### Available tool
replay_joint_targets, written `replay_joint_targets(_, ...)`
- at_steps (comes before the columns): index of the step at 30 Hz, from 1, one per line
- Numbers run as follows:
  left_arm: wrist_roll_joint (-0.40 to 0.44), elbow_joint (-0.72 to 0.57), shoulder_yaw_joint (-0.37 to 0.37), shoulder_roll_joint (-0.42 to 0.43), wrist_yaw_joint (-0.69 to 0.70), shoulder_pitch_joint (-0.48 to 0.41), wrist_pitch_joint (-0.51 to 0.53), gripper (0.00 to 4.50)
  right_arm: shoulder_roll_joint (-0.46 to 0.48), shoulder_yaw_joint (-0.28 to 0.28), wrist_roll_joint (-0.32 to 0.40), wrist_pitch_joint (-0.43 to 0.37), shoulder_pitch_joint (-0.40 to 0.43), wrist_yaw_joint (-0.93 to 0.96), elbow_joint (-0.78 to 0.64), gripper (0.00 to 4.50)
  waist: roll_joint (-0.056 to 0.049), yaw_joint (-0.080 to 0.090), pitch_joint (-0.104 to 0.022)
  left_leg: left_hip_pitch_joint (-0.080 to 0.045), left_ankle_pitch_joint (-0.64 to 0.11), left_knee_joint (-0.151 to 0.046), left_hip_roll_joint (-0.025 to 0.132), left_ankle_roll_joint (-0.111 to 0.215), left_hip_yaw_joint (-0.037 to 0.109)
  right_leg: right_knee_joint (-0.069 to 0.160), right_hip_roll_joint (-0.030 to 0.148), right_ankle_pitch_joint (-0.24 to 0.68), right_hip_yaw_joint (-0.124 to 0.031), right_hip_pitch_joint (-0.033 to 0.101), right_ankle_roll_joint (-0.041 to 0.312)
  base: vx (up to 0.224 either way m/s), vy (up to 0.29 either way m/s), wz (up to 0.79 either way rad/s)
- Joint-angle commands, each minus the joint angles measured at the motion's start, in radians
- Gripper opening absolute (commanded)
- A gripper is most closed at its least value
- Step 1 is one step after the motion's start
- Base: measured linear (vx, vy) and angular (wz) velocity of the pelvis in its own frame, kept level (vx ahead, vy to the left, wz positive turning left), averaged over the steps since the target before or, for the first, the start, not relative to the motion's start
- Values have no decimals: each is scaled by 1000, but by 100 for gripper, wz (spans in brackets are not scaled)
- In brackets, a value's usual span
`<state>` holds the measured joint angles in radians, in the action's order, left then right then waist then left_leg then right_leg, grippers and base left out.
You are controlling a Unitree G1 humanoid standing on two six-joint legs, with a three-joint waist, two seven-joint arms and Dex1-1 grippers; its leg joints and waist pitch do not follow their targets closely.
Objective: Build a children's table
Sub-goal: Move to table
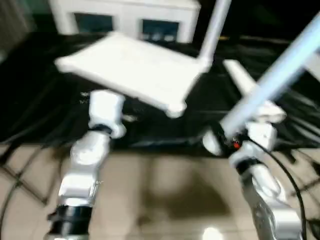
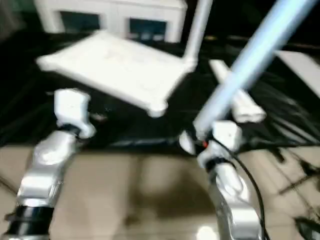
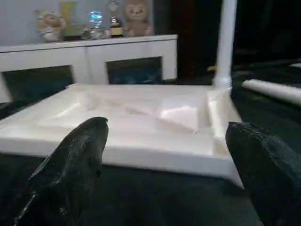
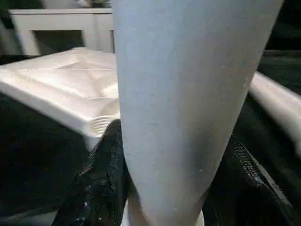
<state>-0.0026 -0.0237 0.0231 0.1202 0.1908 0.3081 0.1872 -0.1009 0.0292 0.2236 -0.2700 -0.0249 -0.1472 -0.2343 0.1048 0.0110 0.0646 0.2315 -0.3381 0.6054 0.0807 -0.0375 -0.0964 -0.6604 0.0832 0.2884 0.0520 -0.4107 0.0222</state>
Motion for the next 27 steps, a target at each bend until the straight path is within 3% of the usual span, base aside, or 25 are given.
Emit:
replay_joint_targets(1,-3,-15,-22,-18,-7,0,12,450,-24,27,-5,1,-4,-5,4,184,28,-42,-19,53,-96,0,-1,235,-18,164,88,341,-149,129,27,159,-58,7)
replay_joint_targets(2,-2,-16,-19,-18,-8,-2,12,450,-31,24,-4,1,-10,-10,8,184,32,-61,-60,100,-33,124,-2,153,6,179,164,567,-213,209,159,159,-58,7)
replay_joint_targets(4,-2,-15,-19,-16,-7,-1,10,450,-34,22,-5,1,-14,-14,11,184,14,-73,-45,172,60,161,20,57,32,154,150,291,-217,236,317,189,-15,6)
replay_joint_targets(5,-2,-15,-19,-15,-7,-1,10,450,-35,22,-5,1,-15,-15,11,184,4,-78,-41,178,89,160,35,35,37,156,154,192,-203,234,367,186,0,6)
replay_joint_targets(6,-4,-17,-19,-14,-8,-1,10,450,-35,21,-7,0,-17,-16,12,184,-12,-81,-26,175,151,124,66,16,37,173,140,142,-149,205,413,167,26,5)
replay_joint_targets(7,-4,-16,-19,-14,-10,-1,10,450,-36,19,-8,0,-20,-18,15,184,-41,-81,-32,164,246,14,83,49,24,164,57,187,-68,196,348,174,58,11)
replay_joint_targets(8,-2,-14,-20,-15,-11,-1,9,450,-36,20,-8,0,-23,-20,18,184,-117,-65,-46,52,165,-77,135,78,71,75,-49,187,20,115,185,174,58,11)
replay_joint_targets(9,3,-12,-26,-17,-13,-2,6,450,-37,20,-10,2,-28,-23,23,184,-110,-22,-52,-9,-82,-104,211,192,165,-70,-57,196,27,32,65,190,68,4)
replay_joint_targets(10,6,-12,-28,-19,-12,-2,7,450,-39,20,-9,3,-29,-23,26,184,-94,-35,-59,-17,-164,-92,224,227,162,-83,-43,169,14,18,20,192,56,4)
replay_joint_targets(11,5,-13,-30,-21,-8,-3,7,450,-41,20,-8,4,-29,-23,26,184,-93,-34,-55,-9,-191,-91,205,277,142,-100,-32,91,13,-9,-34,192,56,4)
replay_joint_targets(12,6,-13,-34,-23,-8,-3,7,450,-42,22,-5,5,-29,-25,28,184,-91,-33,-60,-16,-156,-85,191,307,131,-100,-32,51,19,-25,-47,179,39,11)
replay_joint_targets(14,6,-12,-38,-23,-11,-2,6,450,-42,25,-3,5,-31,-27,30,184,-67,-28,-55,5,-92,-103,175,386,93,-87,-22,-47,14,-39,-56,119,8,1)
replay_joint_targets(15,6,-10,-42,-22,-13,-2,5,450,-43,27,-2,6,-33,-29,32,184,-38,-28,-48,20,-111,-115,155,376,50,-25,-5,-103,-5,-24,-21,158,-43,-3)
replay_joint_targets(16,6,-6,-45,-21,-13,0,3,450,-42,31,0,5,-36,-30,34,184,9,-35,-58,52,-182,-79,92,298,4,74,46,-53,-71,46,-3,231,-111,5)
replay_joint_targets(17,6,-6,-46,-21,-13,0,3,450,-42,31,0,5,-37,-30,34,184,26,-86,-56,100,-146,72,4,210,-38,180,146,370,-189,134,53,154,-99,7)
replay_joint_targets(18,7,-4,-47,-20,-10,1,1,450,-42,30,-1,5,-39,-31,36,184,23,-93,-59,124,-78,106,17,171,-15,184,172,473,-211,163,108,168,-104,9)
replay_joint_targets(19,8,-4,-48,-19,-9,2,-1,450,-42,30,-1,6,-39,-32,37,184,20,-101,-62,171,27,135,22,103,8,165,148,465,-201,199,167,191,-61,2)
replay_joint_targets(20,9,-2,-49,-18,-7,2,-2,450,-40,30,-1,6,-39,-31,38,184,9,-103,-58,178,60,133,27,80,14,161,143,413,-190,203,192,191,-61,2)
replay_joint_targets(21,10,0,-50,-16,-3,3,-5,450,-39,28,-2,9,-36,-30,38,184,-11,-103,-46,175,132,106,45,47,15,179,116,323,-148,192,284,182,-27,6)
replay_joint_targets(22,10,1,-50,-15,-2,3,-6,450,-39,28,-2,10,-35,-30,38,184,-11,-103,-46,175,132,106,45,47,15,179,116,323,-148,192,284,174,27,8)
replay_joint_targets(23,11,4,-50,-16,2,5,-7,450,-39,28,-1,12,-32,-28,36,184,-50,-101,-39,155,203,-4,83,66,6,185,57,362,-73,182,261,174,27,8)
replay_joint_targets(24,10,6,-49,-16,4,6,-7,450,-39,28,-1,12,-30,-27,35,184,-84,-83,-32,110,73,-87,124,73,18,158,-7,338,-6,159,182,196,108,3)
replay_joint_targets(25,9,7,-50,-16,5,7,-7,450,-39,29,-1,13,-30,-26,35,184,-101,-55,-44,70,-19,-114,165,99,79,80,-47,274,25,128,135,107,80,0)
replay_joint_targets(26,9,11,-54,-15,8,9,-9,450,-39,31,-2,14,-29,-24,34,184,-124,-47,-57,-3,-157,-122,200,120,126,-1,-46,228,23,66,96,229,119,3)
replay_joint_targets(27,9,16,-59,-13,9,13,-11,450,-39,35,-3,15,-29,-24,35,184,-106,-42,-78,-53,-183,-101,218,239,157,-58,-31,129,19,15,17,217,66,5)
